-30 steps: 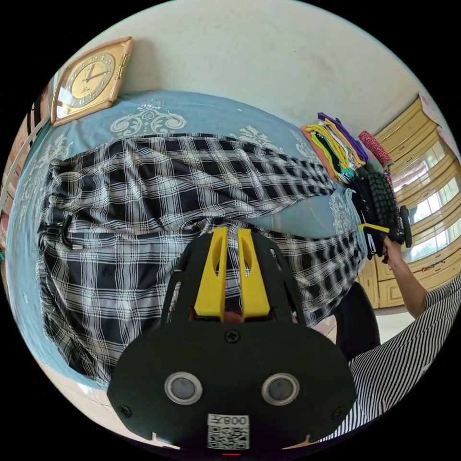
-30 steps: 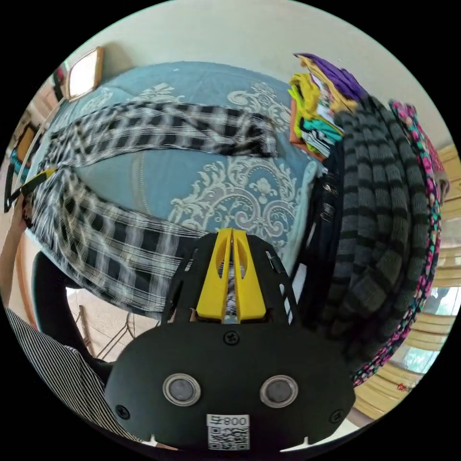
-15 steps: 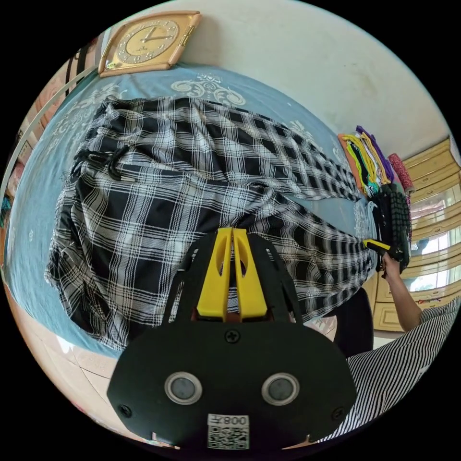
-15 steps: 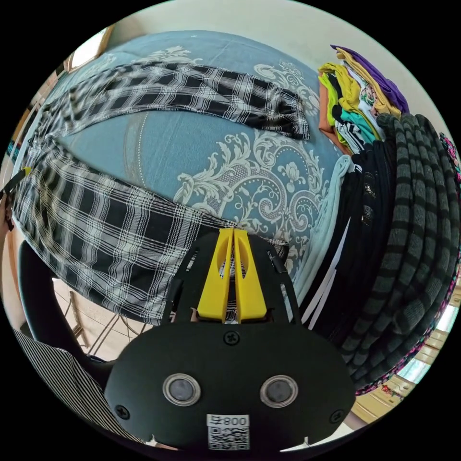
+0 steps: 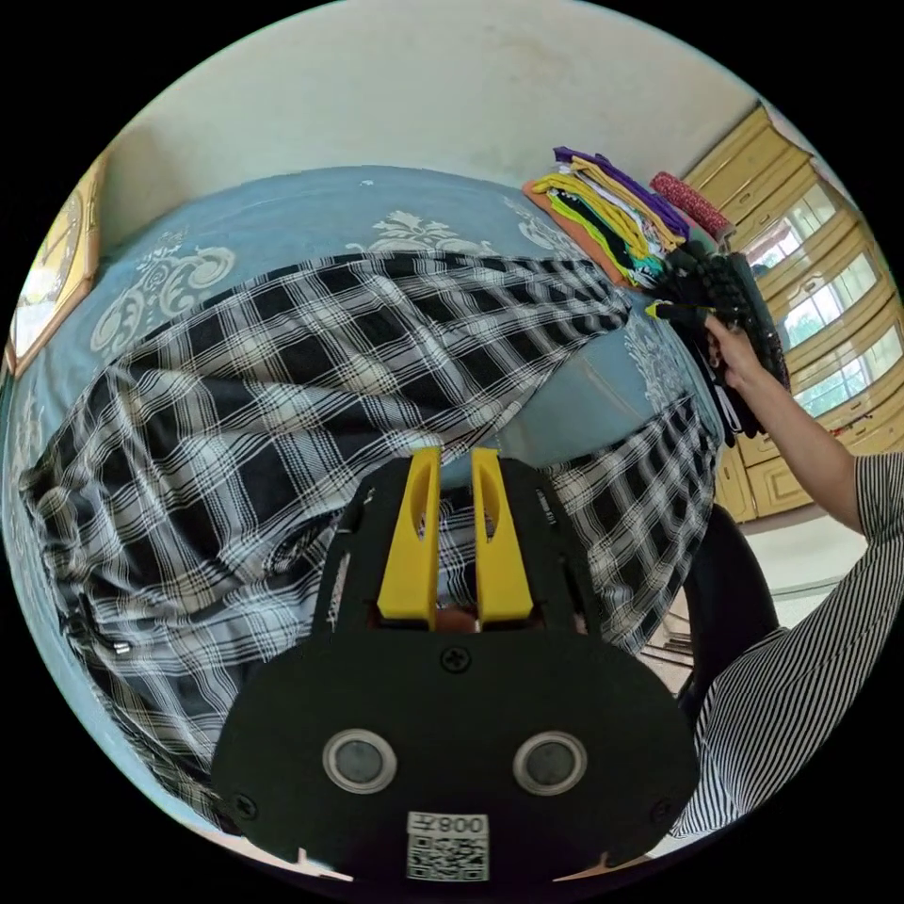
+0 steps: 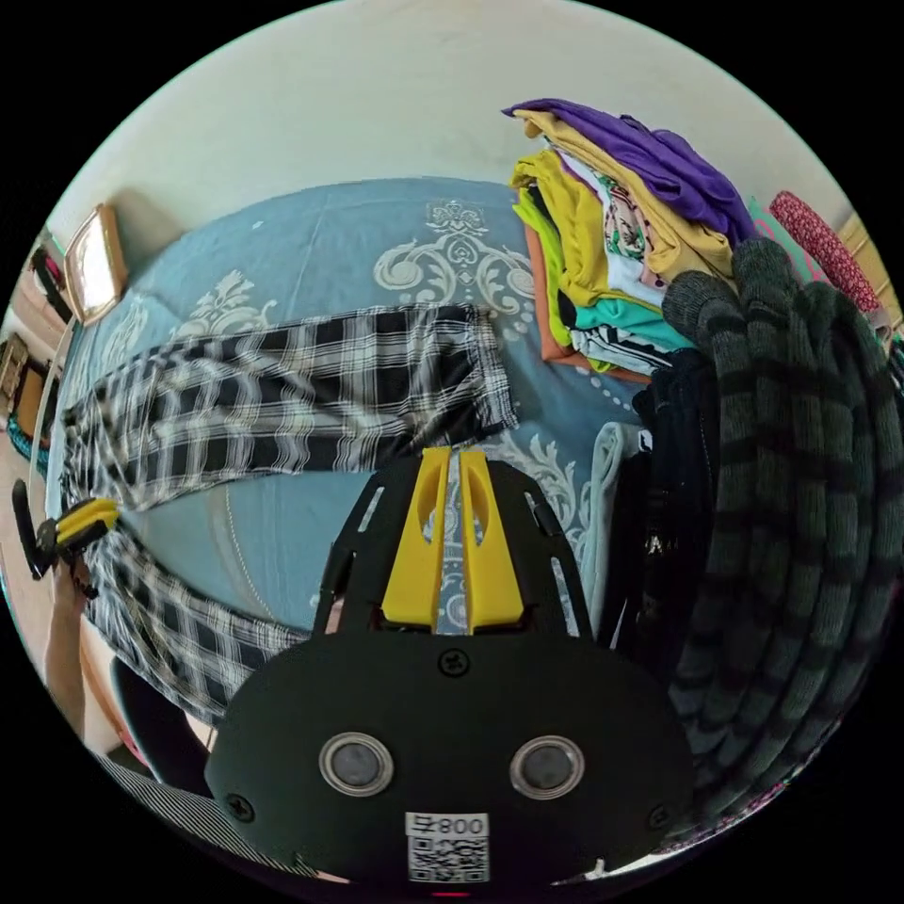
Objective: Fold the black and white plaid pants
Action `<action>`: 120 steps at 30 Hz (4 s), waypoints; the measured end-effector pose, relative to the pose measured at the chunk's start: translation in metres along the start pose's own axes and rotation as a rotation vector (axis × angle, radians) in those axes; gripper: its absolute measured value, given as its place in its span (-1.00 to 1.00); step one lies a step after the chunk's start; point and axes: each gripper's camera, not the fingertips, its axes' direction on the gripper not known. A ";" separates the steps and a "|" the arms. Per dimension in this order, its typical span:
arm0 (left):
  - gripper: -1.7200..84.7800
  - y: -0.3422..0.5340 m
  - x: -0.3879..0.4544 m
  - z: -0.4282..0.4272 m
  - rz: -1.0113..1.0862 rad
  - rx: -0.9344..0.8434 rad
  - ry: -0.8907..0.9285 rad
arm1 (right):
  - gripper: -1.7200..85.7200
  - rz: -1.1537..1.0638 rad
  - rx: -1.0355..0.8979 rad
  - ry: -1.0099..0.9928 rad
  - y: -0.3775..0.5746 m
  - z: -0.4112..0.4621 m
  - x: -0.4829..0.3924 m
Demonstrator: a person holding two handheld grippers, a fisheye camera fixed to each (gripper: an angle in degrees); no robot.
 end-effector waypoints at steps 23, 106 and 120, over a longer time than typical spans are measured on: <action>-0.93 0.036 -0.005 0.018 -0.042 -0.050 0.081 | -0.96 0.052 -0.113 0.125 -0.028 -0.033 0.029; -0.96 0.272 -0.356 -0.169 -0.622 0.297 -0.309 | -0.96 -0.763 0.026 -0.517 -0.130 -0.340 -0.320; -0.88 0.188 -0.411 -0.164 -0.527 0.276 -0.353 | -0.96 -0.718 0.011 -0.584 -0.138 -0.367 -0.281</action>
